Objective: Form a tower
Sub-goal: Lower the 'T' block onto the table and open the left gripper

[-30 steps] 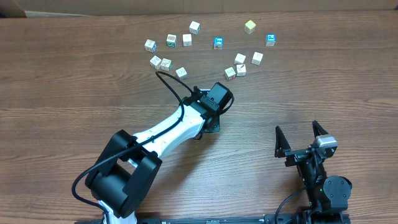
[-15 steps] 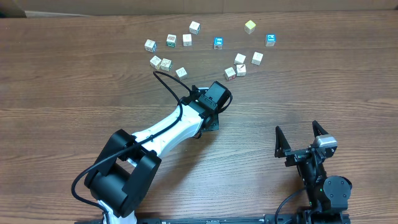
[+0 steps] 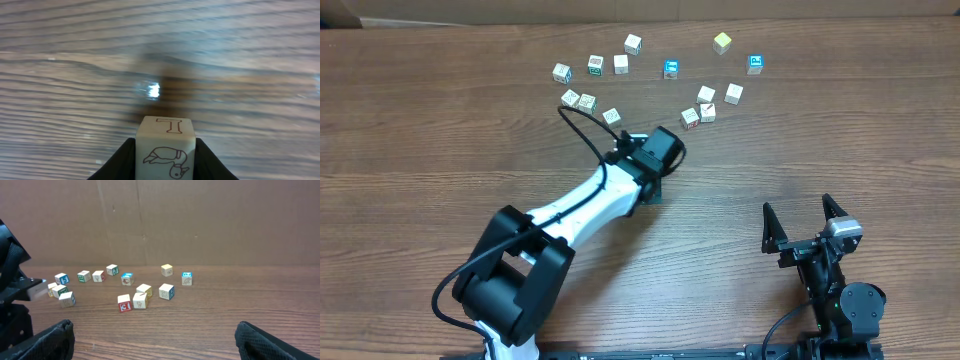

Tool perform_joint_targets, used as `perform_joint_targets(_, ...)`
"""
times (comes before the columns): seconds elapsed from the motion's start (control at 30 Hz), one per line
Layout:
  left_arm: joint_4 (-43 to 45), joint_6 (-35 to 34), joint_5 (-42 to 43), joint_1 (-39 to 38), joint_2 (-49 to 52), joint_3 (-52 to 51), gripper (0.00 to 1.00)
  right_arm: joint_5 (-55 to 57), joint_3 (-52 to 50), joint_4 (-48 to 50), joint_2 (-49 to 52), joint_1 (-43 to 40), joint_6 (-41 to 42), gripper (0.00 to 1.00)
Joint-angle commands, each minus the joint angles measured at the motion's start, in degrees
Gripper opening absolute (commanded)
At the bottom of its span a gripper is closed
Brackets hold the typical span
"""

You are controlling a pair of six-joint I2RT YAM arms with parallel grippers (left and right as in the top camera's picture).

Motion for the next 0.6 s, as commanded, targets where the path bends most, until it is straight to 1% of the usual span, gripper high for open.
perform_joint_targets(0.0,0.0,2.9,1.9,3.3,-0.3,-0.5,0.23,0.1,-0.6,0.2,-0.5,0.3,-0.2,1.0)
perform_joint_targets(0.07,0.1,4.0,3.9,4.8,-0.3,-0.5,0.18,0.1,-0.6,0.2,-0.5,0.3,-0.2,1.0)
perform_joint_targets(0.13,0.0,5.0,4.8,6.1,-0.3,-0.5,0.17,0.1,-0.6,0.2,-0.5,0.3,-0.2,1.0)
perform_joint_targets(0.23,-0.1,5.7,5.0,6.9,-0.3,-0.5,0.23,0.1,-0.6,0.2,-0.5,0.3,-0.2,1.0)
perform_joint_targets(0.3,-0.1,7.7,4.9,6.9,-0.3,-0.5,0.3,0.1,-0.6,0.2,-0.5,0.3,-0.2,1.0)
perform_joint_targets(0.37,-0.2,8.1,4.6,6.8,-0.3,-0.5,0.31,0.1,-0.6,0.2,-0.5,0.3,-0.2,1.0)
perform_joint_targets(0.57,-1.0,8.1,4.2,7.1,-0.3,-0.5,0.3,0.1,-0.6,0.2,-0.4,0.3,-0.2,1.0)
